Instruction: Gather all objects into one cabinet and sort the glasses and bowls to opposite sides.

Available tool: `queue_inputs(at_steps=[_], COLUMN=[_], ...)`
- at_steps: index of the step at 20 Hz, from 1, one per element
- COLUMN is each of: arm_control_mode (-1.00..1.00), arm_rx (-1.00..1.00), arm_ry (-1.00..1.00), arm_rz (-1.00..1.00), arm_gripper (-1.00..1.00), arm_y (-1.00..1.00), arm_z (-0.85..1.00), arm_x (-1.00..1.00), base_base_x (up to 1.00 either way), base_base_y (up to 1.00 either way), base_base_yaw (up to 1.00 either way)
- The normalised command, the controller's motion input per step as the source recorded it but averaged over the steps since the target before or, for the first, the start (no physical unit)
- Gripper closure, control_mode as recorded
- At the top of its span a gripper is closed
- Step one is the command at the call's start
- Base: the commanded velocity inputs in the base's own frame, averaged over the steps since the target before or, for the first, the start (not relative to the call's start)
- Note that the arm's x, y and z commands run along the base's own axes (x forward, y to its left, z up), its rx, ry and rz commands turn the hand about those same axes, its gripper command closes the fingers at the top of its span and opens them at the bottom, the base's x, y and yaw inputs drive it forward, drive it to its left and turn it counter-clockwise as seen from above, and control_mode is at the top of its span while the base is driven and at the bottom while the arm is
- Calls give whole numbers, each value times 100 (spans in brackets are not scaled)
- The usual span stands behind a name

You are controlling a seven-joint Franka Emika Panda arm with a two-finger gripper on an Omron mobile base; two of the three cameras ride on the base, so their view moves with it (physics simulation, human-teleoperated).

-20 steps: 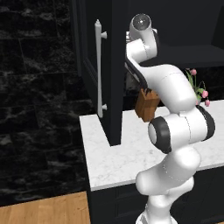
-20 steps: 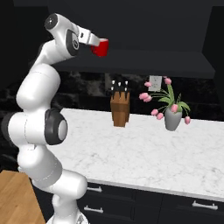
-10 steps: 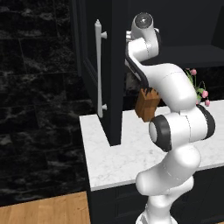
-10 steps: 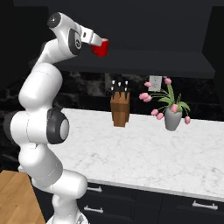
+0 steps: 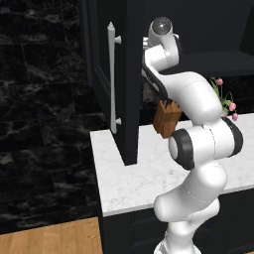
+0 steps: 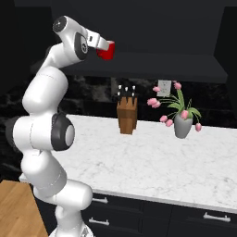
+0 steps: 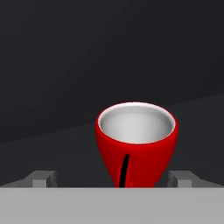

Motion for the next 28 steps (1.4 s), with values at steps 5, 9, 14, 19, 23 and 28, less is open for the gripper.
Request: queue_inputs(at_steps=[5, 9, 14, 19, 23, 28], arm_control_mode=[-100, -100, -100, -100, -100, -100], arm_rx=[0, 0, 0, 0, 0, 0], arm_ry=[0, 2, 3, 2, 1, 0], arm_rz=[0, 0, 0, 0, 0, 0], arm_gripper=[-100, -100, -100, 100, 100, 100], arm_y=[0, 0, 0, 0, 0, 0], arm_z=[-12, -11, -6, 0, 0, 0], arm_x=[10, 6, 13, 6, 0, 0], base_base_x=[0, 0, 0, 0, 0, 0], base_base_y=[0, 0, 0, 0, 0, 0], base_base_yaw=[0, 0, 0, 0, 0, 0])
